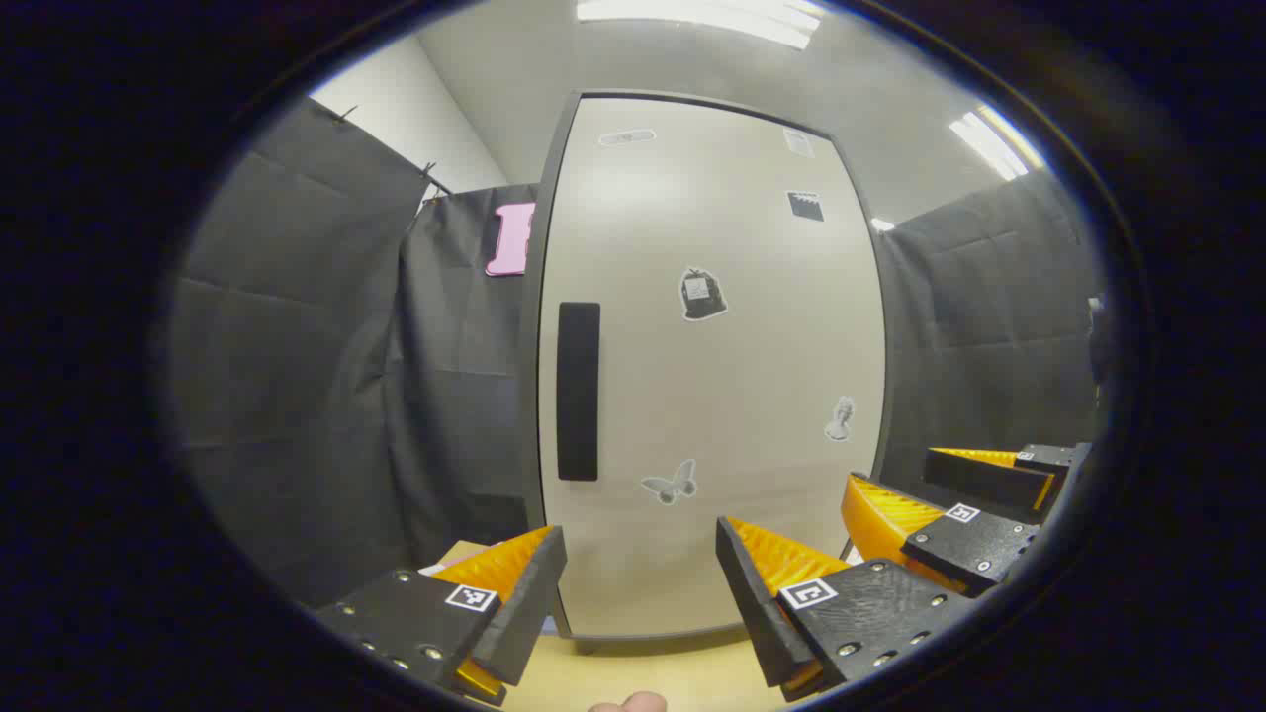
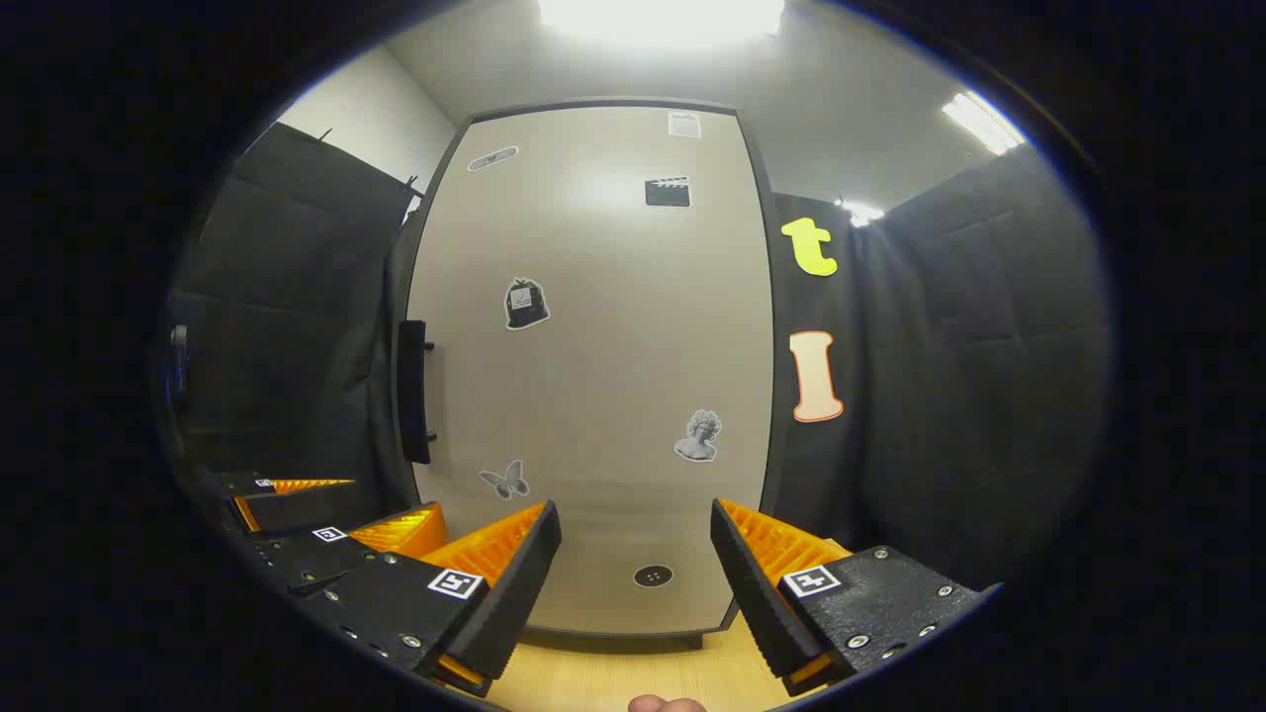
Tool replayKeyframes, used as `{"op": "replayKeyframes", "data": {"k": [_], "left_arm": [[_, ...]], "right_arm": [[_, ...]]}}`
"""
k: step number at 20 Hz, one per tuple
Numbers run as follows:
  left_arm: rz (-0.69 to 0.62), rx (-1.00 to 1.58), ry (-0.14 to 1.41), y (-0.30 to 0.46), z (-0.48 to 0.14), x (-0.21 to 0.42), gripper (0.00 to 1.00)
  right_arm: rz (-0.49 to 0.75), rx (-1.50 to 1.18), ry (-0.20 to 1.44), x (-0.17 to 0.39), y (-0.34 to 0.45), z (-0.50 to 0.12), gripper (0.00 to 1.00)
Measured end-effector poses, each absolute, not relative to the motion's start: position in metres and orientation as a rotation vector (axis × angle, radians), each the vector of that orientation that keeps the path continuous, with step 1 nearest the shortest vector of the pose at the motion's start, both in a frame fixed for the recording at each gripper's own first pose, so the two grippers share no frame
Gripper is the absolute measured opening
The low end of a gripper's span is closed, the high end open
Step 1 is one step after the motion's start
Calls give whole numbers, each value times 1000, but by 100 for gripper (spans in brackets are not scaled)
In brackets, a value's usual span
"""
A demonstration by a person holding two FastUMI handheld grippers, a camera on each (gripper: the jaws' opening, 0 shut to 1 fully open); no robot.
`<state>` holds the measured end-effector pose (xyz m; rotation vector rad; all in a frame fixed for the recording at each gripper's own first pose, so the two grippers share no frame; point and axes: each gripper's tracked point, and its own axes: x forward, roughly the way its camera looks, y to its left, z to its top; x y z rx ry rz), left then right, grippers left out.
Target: Open the cabinet door with the right hand, grasp the bottle in the cabinet with the left hand and place it on the coaster, then close the cabinet door with the right hand.
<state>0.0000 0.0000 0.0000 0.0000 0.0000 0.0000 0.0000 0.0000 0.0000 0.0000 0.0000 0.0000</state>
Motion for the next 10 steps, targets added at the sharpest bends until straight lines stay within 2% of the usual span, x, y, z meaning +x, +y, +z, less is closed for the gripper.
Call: {"op": "replayKeyframes", "data": {"k": [4, 5, 10], "left_arm": [[12, 43, -27, -5, 15, 3, 92], [18, 46, -34, -5, 18, 3, 88], [43, 88, -49, -4, 30, 4, 92]], "right_arm": [[26, 41, 3, 2, 0, 1, 94], [29, 43, 2, 3, -1, 3, 94], [32, 47, 1, 8, -8, 13, 94]]}}
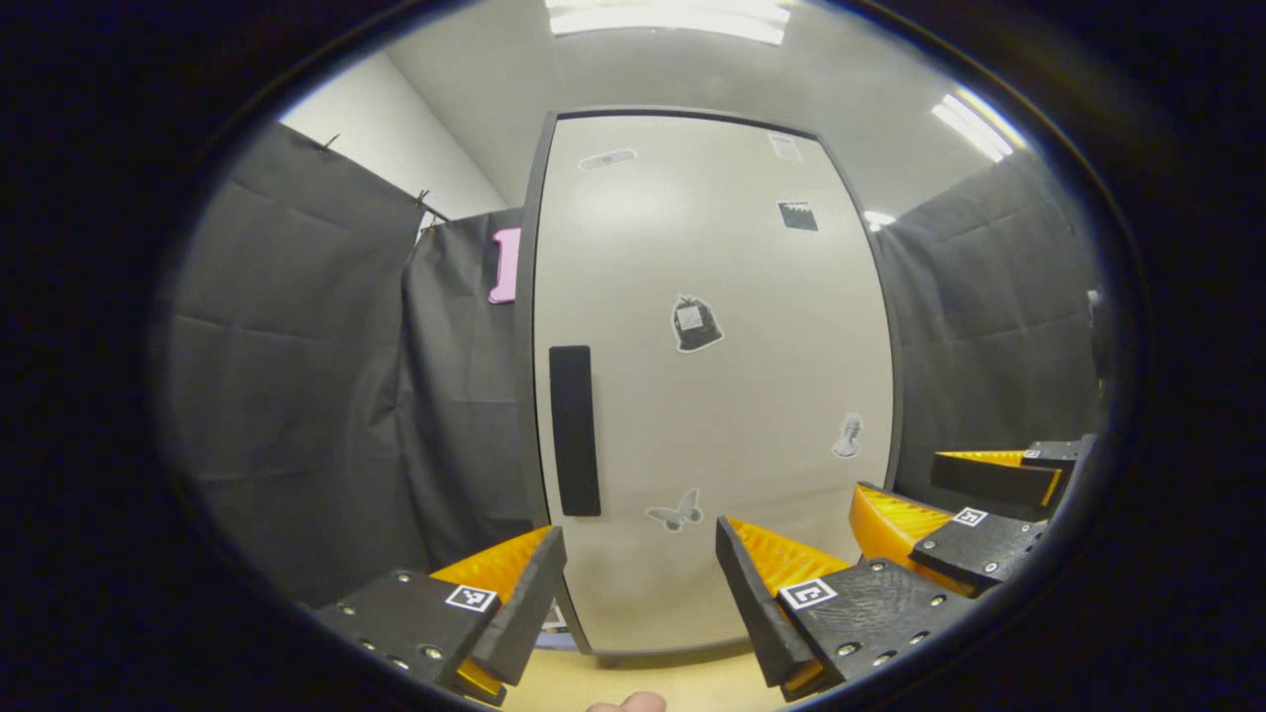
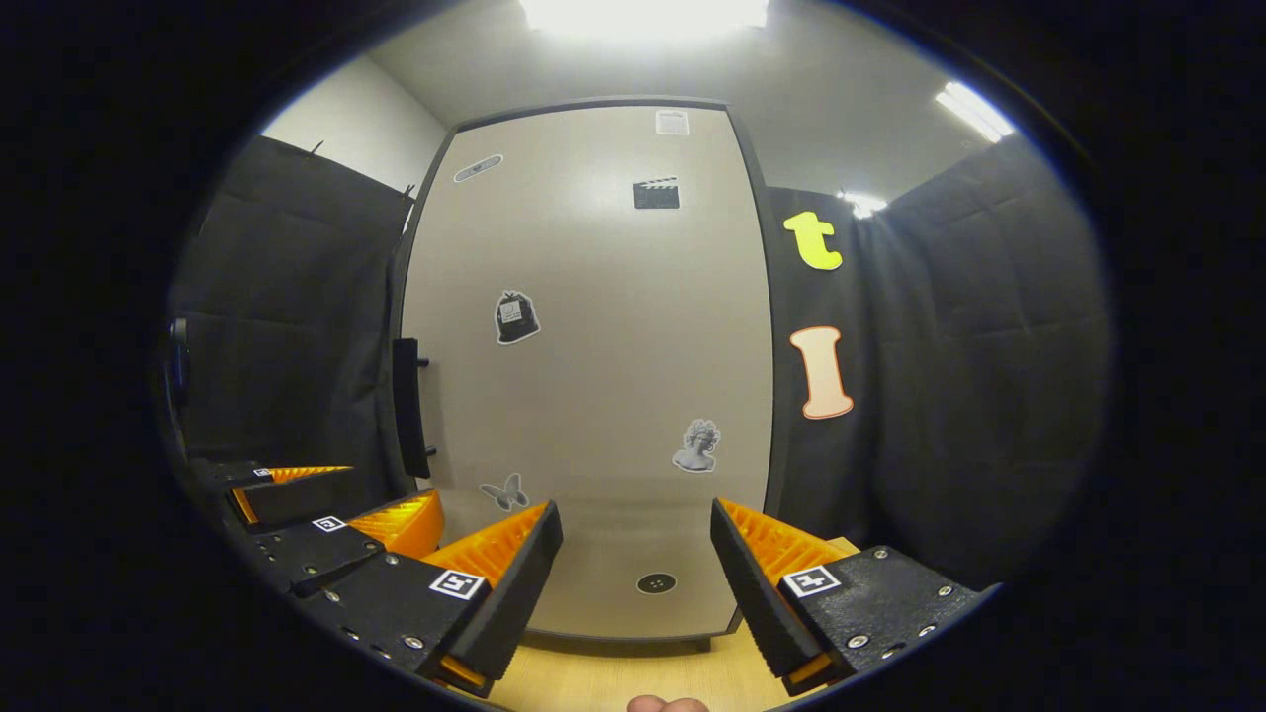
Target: Open the cabinet door with the right hand, grasp the bottle in the cabinet with the left hand and place it on the coaster, then close the cabinet door with the right hand.
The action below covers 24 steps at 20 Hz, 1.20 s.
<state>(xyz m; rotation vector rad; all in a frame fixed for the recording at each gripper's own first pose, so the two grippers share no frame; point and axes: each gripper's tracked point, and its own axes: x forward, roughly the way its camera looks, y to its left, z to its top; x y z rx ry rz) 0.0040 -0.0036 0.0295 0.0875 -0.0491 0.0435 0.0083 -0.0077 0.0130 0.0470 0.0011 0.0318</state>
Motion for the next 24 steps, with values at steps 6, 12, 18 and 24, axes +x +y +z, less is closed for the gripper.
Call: {"op": "replayKeyframes", "data": {"k": [6, 12, 18, 24], "left_arm": [[39, 62, -42, -4, 28, 6, 87], [38, 43, -34, -2, 26, 7, 87], [44, 56, -44, -1, 32, 6, 87], [51, 57, -45, 3, 33, 1, 88]], "right_arm": [[0, 46, 4, 10, -22, 15, 94], [8, 19, -5, 10, -20, 15, 94], [3, 21, 7, 14, -26, 14, 94], [14, 7, -8, 14, -23, 17, 94]]}}
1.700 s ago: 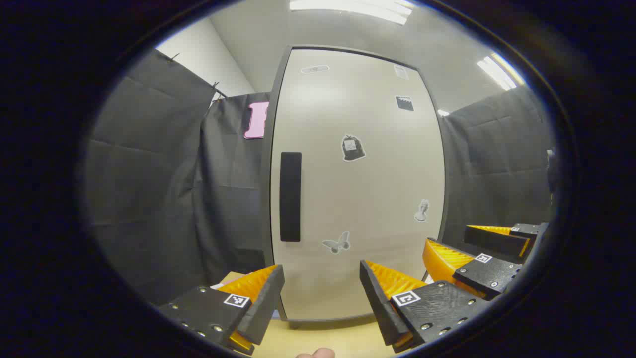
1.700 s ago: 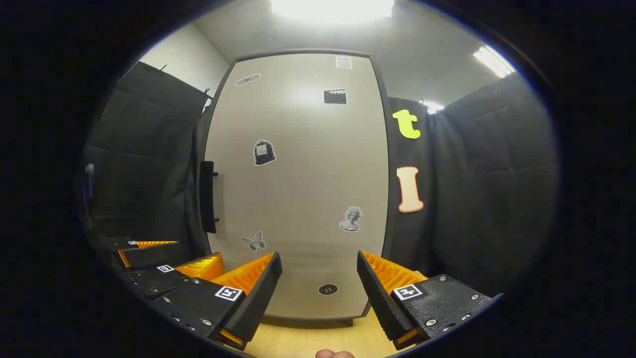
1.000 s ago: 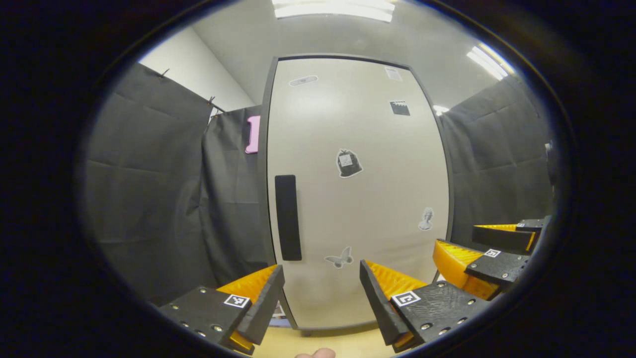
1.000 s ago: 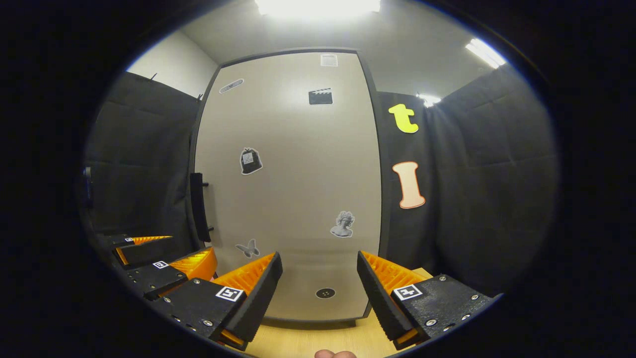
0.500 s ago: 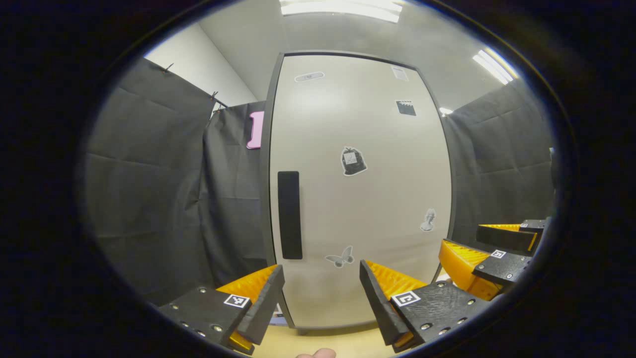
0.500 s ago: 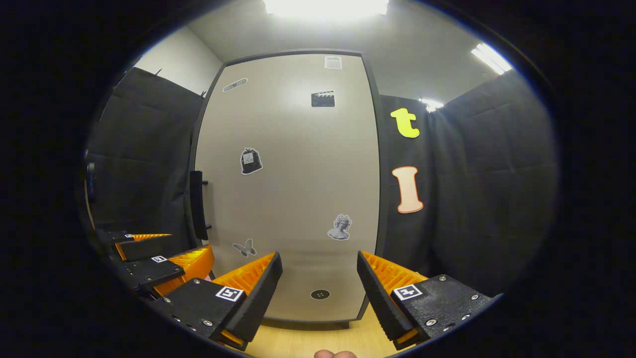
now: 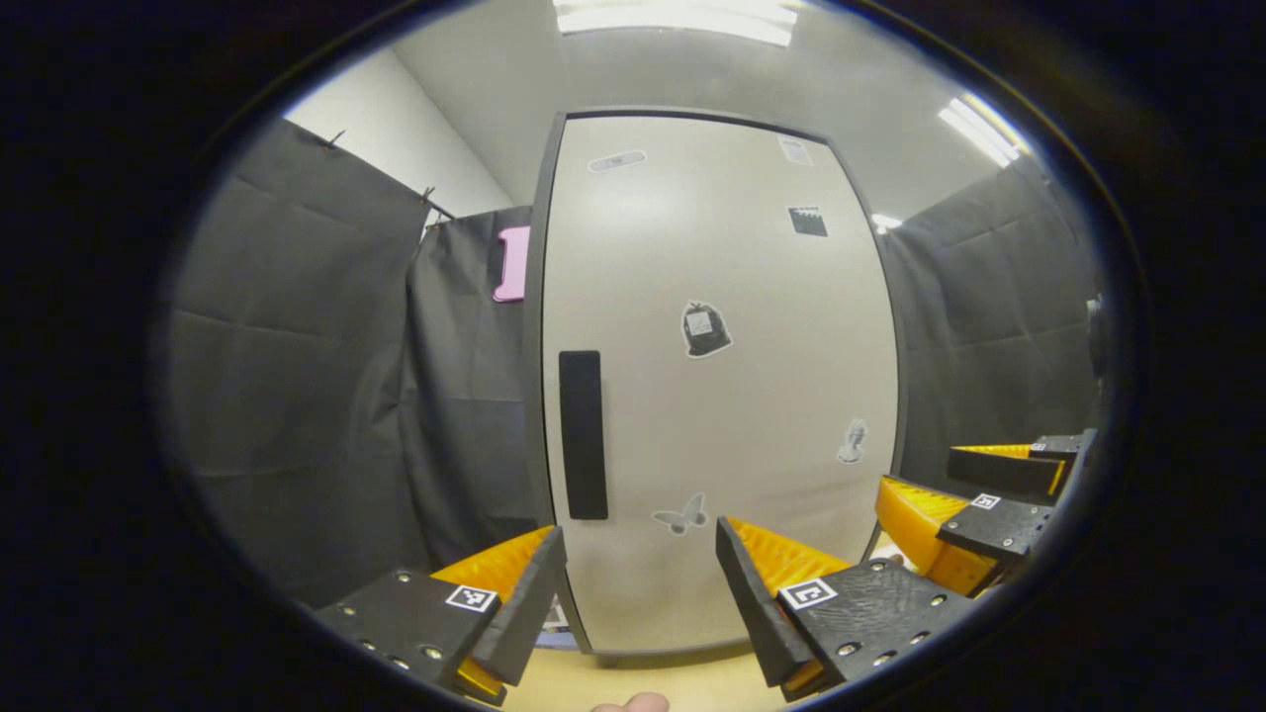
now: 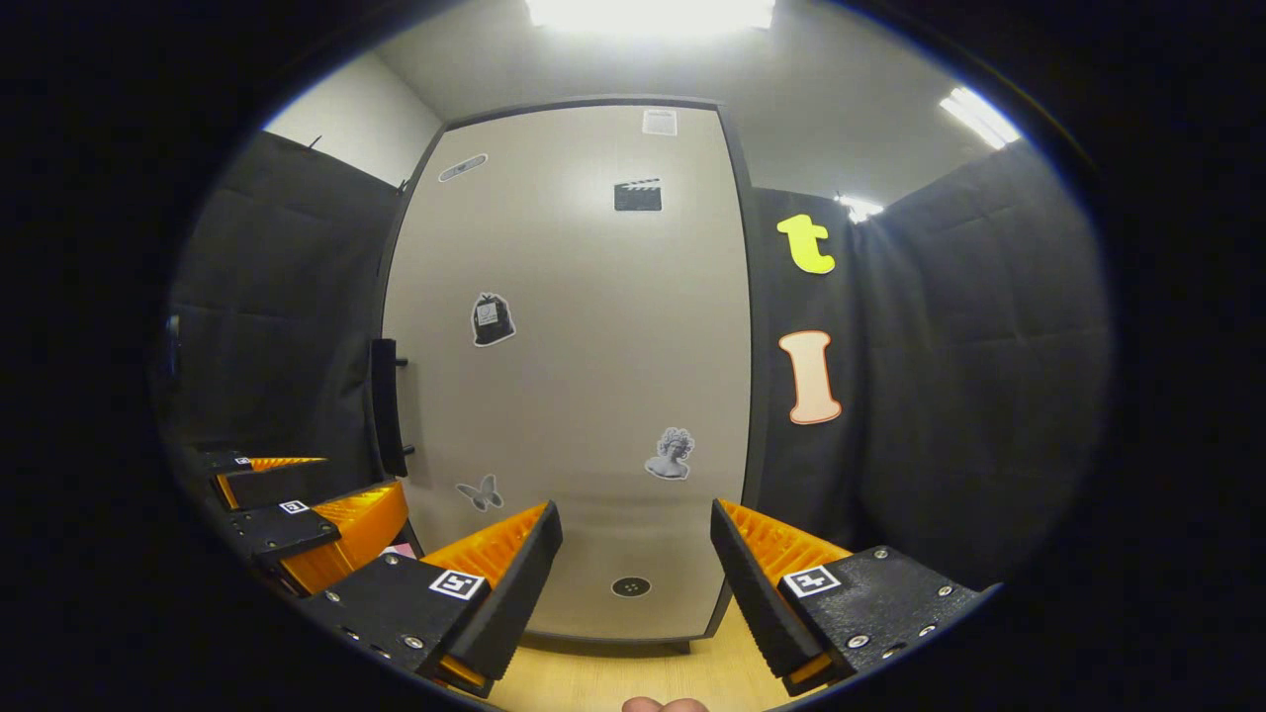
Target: Open the cabinet door with the right hand, grasp the bottle in the cabinet with the left hand and place it on the coaster, then close the cabinet door with the right hand.
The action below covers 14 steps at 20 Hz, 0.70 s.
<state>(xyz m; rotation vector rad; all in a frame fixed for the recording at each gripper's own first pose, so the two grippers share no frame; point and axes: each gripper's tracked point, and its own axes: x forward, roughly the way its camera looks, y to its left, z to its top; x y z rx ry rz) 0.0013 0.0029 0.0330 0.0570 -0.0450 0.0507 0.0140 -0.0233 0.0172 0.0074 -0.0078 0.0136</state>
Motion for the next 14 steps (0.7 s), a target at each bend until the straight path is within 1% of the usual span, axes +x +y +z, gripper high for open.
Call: {"op": "replayKeyframes", "data": {"k": [1, 3, 6, 7, 8, 9, 10, 11, 14], "left_arm": [[52, 59, -47, 5, 33, 0, 84], [68, 68, -48, 14, 31, -10, 88], [102, 79, -44, 34, 28, -31, 88], [117, 83, -41, 41, 25, -38, 92], [136, 88, -31, 50, 22, -46, 92], [153, 91, -24, 58, 18, -56, 88], [167, 90, -19, 66, 17, -66, 92], [183, 87, -16, 73, 15, -75, 88], [239, 82, -1, 97, 9, -105, 88]], "right_arm": [[18, 3, -10, 15, -21, 18, 94], [37, -5, -16, 19, -12, 20, 94], [79, -17, -36, 29, 8, 29, 94], [95, -21, -43, 33, 18, 32, 94], [115, -21, -52, 38, 28, 35, 94], [134, -22, -61, 41, 38, 38, 94], [147, -27, -69, 46, 47, 40, 94], [160, -31, -73, 51, 56, 42, 94], [201, -23, -72, 61, 83, 44, 94]]}}
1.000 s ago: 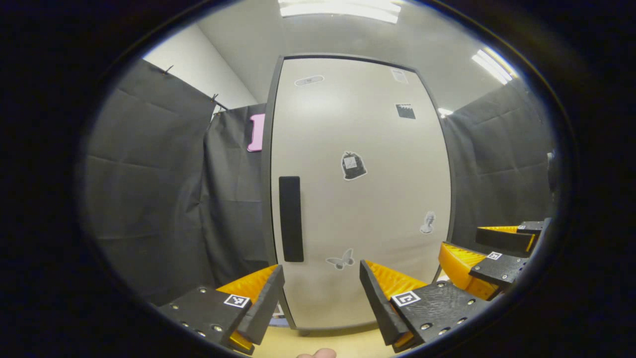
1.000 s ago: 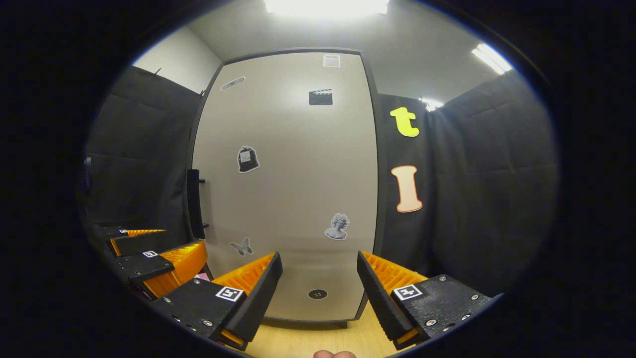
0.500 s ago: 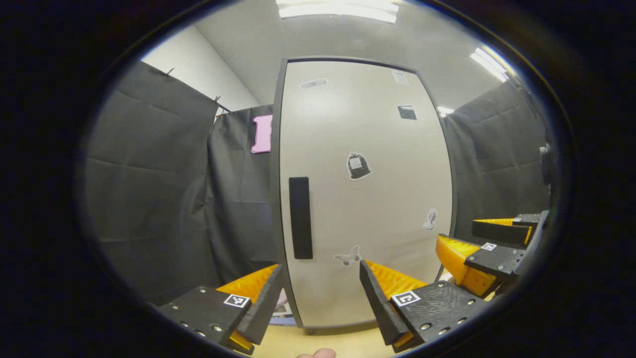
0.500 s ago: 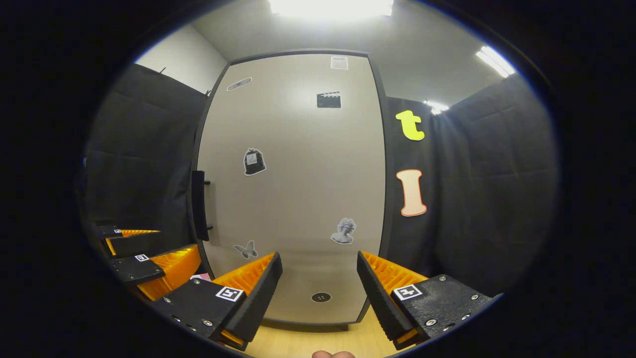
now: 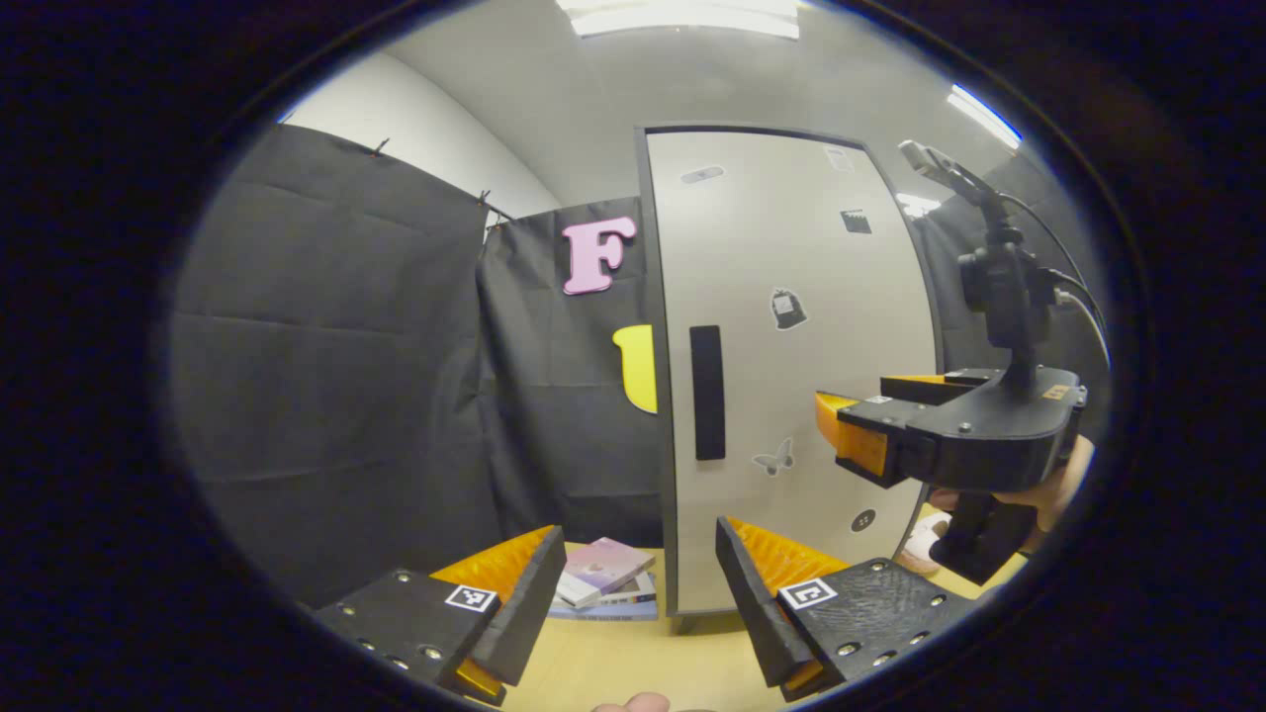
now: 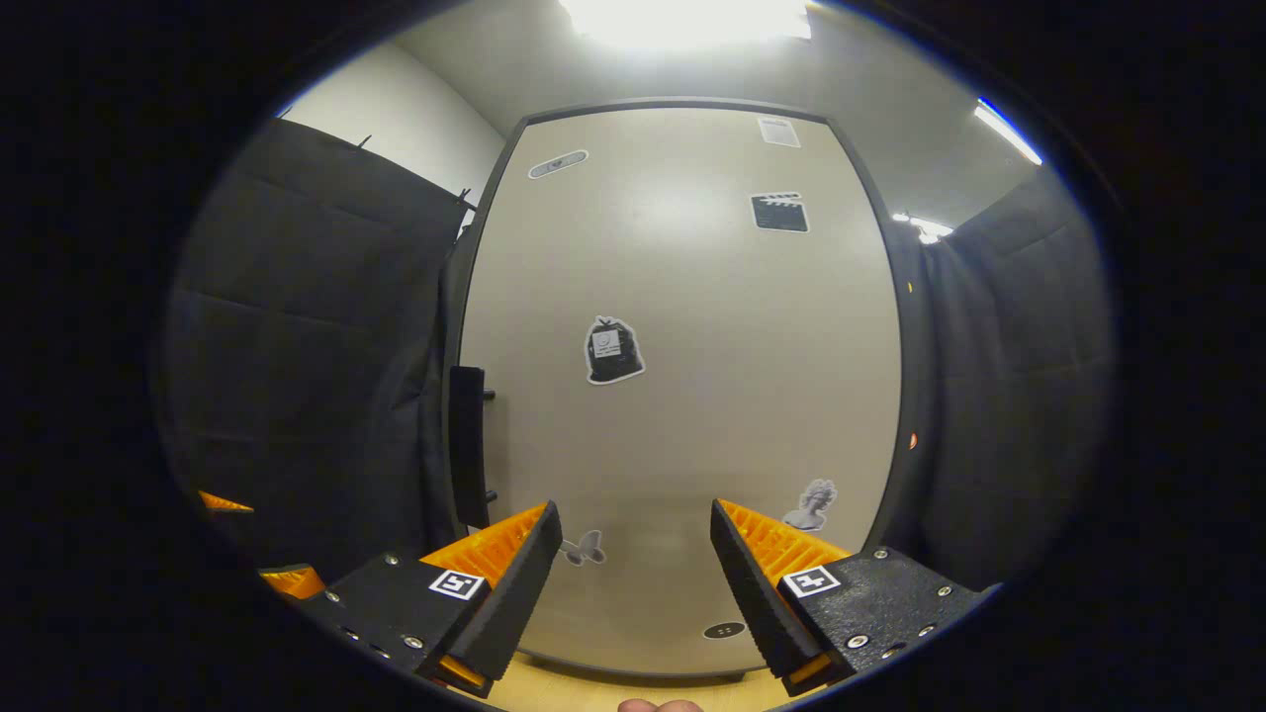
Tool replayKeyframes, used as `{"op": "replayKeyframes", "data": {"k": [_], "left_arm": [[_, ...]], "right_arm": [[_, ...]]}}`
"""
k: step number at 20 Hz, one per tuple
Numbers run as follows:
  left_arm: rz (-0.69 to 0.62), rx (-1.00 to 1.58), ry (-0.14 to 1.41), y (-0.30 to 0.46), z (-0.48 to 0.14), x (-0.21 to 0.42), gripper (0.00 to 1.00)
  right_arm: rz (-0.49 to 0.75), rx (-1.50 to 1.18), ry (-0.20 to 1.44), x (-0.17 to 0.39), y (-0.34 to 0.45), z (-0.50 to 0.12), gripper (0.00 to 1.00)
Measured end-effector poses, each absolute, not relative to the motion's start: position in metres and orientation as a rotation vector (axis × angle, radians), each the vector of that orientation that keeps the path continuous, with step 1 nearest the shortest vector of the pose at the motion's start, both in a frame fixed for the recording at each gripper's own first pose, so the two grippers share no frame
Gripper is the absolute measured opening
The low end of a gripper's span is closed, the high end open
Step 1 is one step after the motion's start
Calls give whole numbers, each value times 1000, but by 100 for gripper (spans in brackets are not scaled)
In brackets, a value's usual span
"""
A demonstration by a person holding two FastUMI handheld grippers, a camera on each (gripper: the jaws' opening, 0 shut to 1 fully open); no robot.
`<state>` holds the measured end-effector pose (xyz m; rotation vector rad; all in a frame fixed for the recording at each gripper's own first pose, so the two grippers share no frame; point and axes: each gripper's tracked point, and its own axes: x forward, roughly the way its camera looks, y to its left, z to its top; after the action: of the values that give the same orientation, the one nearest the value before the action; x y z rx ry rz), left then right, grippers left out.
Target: Open the cabinet door with the right hand, grasp the bottle in the cabinet with the left hand and place it on the coaster, then close the cabinet door with the right hand.
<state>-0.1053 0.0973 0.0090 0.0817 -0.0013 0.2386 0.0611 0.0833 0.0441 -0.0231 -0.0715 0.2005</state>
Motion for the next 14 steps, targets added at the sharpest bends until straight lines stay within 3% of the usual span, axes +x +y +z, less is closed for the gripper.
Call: {"op": "replayKeyframes", "data": {"k": [6, 10, 14], "left_arm": [[318, 100, 32, 132, -6, -147, 92], [329, 63, 65, 138, -25, -167, 88], [315, 58, 81, 135, -35, -168, 92]], "right_arm": [[289, -6, -63, 73, 135, 39, 94], [329, -3, -49, 86, 169, 36, 93], [379, -18, -33, 103, 199, 38, 93]]}}
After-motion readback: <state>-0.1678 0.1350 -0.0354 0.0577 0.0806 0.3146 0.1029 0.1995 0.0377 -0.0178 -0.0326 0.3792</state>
